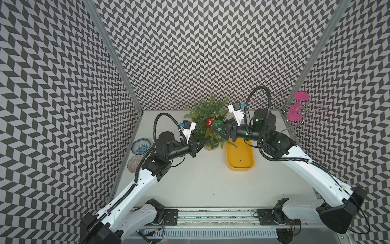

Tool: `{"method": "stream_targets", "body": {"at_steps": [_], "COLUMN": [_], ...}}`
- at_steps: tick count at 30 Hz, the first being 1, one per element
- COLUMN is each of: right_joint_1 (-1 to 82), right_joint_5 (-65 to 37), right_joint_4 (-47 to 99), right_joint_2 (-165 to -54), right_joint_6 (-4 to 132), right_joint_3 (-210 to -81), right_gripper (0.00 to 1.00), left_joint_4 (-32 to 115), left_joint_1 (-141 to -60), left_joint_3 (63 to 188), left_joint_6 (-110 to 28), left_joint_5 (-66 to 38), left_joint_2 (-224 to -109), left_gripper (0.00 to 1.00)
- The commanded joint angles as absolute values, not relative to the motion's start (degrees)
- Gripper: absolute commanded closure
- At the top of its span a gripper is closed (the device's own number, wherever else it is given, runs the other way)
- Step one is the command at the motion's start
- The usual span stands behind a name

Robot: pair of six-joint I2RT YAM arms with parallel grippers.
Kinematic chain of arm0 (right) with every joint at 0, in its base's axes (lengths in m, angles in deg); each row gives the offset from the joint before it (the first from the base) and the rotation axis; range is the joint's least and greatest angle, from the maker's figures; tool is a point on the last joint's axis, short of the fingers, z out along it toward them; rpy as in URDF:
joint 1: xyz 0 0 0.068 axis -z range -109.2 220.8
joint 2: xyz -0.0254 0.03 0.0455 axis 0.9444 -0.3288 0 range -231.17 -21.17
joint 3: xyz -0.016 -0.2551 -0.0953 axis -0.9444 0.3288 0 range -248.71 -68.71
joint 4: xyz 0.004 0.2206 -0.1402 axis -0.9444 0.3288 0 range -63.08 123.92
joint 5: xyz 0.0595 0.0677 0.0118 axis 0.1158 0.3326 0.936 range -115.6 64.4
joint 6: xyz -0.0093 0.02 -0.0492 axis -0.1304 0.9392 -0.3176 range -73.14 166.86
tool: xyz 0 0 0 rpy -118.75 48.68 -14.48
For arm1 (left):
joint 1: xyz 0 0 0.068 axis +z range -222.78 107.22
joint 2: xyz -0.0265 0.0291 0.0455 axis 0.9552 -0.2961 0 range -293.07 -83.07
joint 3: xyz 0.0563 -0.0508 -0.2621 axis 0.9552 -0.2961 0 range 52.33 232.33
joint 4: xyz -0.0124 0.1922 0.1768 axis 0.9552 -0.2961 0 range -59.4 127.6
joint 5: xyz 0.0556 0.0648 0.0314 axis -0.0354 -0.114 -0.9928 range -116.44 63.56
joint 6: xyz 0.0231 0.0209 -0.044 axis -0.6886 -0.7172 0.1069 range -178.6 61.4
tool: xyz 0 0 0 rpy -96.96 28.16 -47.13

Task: Decorate the small christmas tree with ornaments
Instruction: Hang an ornament on the christmas tree.

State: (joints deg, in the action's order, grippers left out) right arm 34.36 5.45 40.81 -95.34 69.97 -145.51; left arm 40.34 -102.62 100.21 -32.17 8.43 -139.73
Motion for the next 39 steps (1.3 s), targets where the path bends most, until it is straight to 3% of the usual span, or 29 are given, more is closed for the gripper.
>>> {"method": "stream_targets", "body": {"at_steps": [1, 39], "right_joint_1": [34.59, 35.65], "right_joint_5": [5.78, 3.01], "right_joint_4": [36.86, 34.79], "right_joint_2": [-95.77, -96.18], "right_joint_6": [69.61, 70.27], "right_joint_3": [-145.53, -142.28], "right_gripper": [0.39, 0.39], "left_joint_4": [42.06, 42.30], "left_joint_1": [-102.33, -102.22], "left_joint_3": [102.56, 104.62], "left_joint_6": [-32.59, -32.79], "left_joint_5": [9.14, 7.23], "left_joint_2": [-139.96, -143.86], "left_gripper": [1.00, 1.00]}}
